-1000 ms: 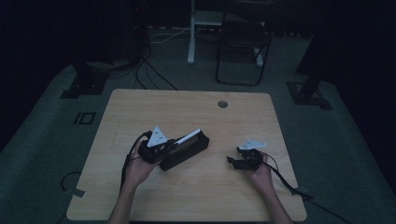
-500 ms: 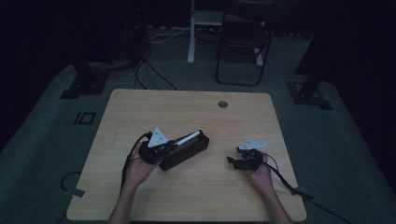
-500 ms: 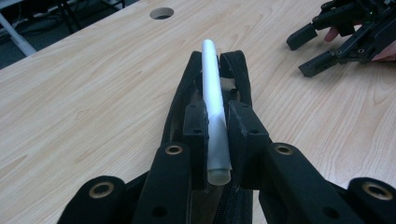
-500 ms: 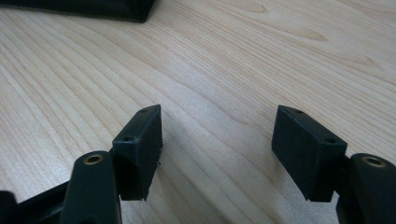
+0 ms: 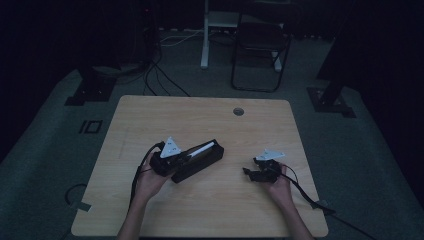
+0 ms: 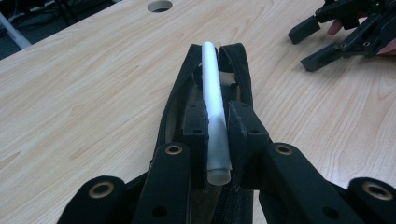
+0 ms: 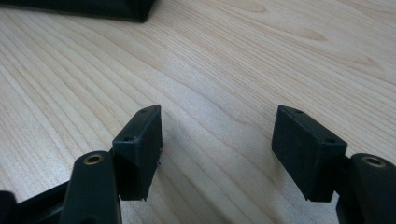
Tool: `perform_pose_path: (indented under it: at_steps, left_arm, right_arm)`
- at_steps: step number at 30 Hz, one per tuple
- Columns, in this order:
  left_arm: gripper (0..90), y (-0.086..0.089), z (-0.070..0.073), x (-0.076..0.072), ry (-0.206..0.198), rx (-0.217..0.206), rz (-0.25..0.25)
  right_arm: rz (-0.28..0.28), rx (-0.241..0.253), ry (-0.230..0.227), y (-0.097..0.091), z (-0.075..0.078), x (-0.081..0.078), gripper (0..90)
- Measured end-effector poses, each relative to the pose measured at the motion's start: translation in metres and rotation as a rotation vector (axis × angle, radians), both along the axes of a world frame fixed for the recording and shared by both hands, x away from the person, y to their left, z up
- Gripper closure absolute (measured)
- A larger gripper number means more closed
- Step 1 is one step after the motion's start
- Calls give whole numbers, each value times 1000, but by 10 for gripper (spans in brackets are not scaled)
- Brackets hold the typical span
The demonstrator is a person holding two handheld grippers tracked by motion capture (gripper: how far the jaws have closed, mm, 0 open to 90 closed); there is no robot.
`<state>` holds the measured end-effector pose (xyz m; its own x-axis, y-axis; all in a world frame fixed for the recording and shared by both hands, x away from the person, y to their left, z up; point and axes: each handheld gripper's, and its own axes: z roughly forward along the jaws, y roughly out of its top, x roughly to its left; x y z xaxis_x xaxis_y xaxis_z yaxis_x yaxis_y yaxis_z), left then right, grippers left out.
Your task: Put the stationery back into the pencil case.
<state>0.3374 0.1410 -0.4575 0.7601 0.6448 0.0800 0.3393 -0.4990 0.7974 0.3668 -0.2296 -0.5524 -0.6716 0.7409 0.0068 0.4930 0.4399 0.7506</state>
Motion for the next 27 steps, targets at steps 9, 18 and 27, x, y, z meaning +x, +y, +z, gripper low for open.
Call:
perform_pose_path:
  at_steps: [9, 18, 27]
  left_arm:
    - [786, -1, 0, -1, 1, 6, -3]
    - [786, -1, 1, 0, 9, 15, -19]
    - [786, -4, -1, 3, 17, 18, -22]
  right_arm:
    - [0, 0, 0, 0, 0, 0, 334]
    - [0, 0, 0, 0, 0, 0, 334]
    - [0, 0, 0, 0, 0, 0, 335]
